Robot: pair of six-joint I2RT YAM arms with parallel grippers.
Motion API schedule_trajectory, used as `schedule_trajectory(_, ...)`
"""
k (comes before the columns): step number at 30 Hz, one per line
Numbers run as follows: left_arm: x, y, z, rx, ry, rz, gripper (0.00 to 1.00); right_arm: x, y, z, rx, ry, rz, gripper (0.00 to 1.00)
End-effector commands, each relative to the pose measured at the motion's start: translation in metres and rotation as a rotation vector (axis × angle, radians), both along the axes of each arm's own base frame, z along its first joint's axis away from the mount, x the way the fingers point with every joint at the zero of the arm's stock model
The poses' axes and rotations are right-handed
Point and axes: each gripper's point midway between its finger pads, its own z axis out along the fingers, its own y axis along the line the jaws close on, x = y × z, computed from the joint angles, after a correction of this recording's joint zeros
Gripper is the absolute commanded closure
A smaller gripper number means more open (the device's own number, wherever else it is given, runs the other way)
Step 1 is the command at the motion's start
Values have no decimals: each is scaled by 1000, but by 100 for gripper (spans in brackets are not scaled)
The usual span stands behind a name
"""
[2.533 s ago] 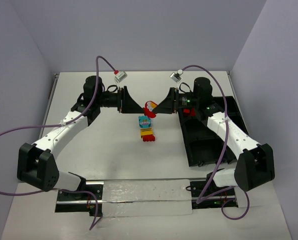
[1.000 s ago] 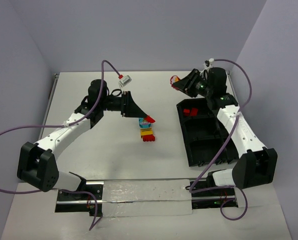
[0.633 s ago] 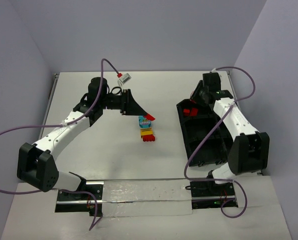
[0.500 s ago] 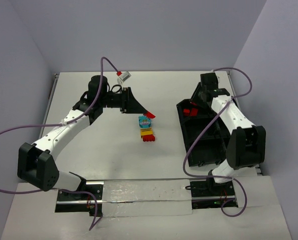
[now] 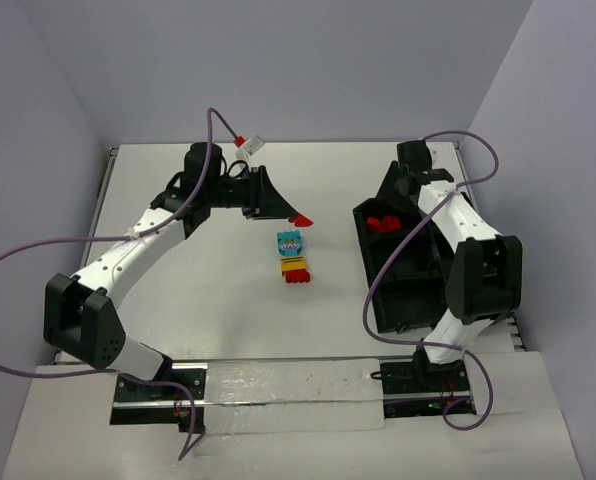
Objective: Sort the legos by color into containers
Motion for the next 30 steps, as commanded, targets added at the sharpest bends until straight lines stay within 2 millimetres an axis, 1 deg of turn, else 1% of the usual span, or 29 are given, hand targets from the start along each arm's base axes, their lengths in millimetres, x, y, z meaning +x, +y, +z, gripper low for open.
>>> schedule_trajectory(1, 11, -13, 13, -11, -21, -4, 100, 6, -1, 24, 10, -47, -1, 34)
schedule_trajectory(2, 11, -14, 15, -14, -25, -6, 100, 5, 0, 26, 18, -52, 5, 35)
schedule_trajectory(3, 12, -16, 16, -18, -25, -12, 100, 3, 11, 31, 64, -71, 47, 36)
schedule_trajectory(4, 13, -19, 15, -21, -22, -18, 100, -2, 31, 43, 148, -106, 127, 37)
schedule_trajectory(5, 13, -21, 15, -29, -25, -29, 100, -5, 39, 55, 186, -154, 165, 38)
schedule_trajectory(7, 12, -22, 17, -40, -26, -45, 100, -11, 59, 90, 271, -271, 262, 39)
schedule_trajectory(9, 9, -26, 21, -69, -37, -91, 100, -34, 85, 112, 385, -367, 405, 39)
schedule_trajectory(10, 7, -27, 21, -75, -42, -113, 100, -44, 102, 137, 448, -467, 511, 39)
schedule_trajectory(11, 6, -28, 21, -80, -47, -136, 100, -59, 116, 162, 501, -563, 626, 38)
schedule_trajectory(13, 3, -29, 21, -88, -52, -167, 100, -93, 136, 179, 596, -607, 790, 37)
schedule_trajectory(14, 2, -29, 21, -95, -51, -185, 100, -103, 142, 186, 631, -624, 853, 36)
schedule_trajectory(16, -1, -30, 21, -108, -57, -216, 100, -118, 151, 196, 684, -647, 947, 33)
schedule_trajectory(17, -2, -31, 23, -115, -59, -227, 100, -129, 156, 199, 720, -636, 1005, 32)
schedule_trajectory(19, -2, -31, 24, -121, -61, -235, 100, -144, 163, 202, 749, -621, 1099, 28)
schedule_trajectory(23, -3, -32, 29, -136, -65, -246, 100, -157, 172, 205, 766, -583, 1172, 25)
schedule_trajectory(27, -2, -33, 37, -150, -81, -246, 100, -158, 183, 197, 771, -524, 1193, 25)
schedule_trajectory(30, -1, -33, 41, -148, -91, -242, 100, -163, 190, 194, 778, -494, 1221, 24)
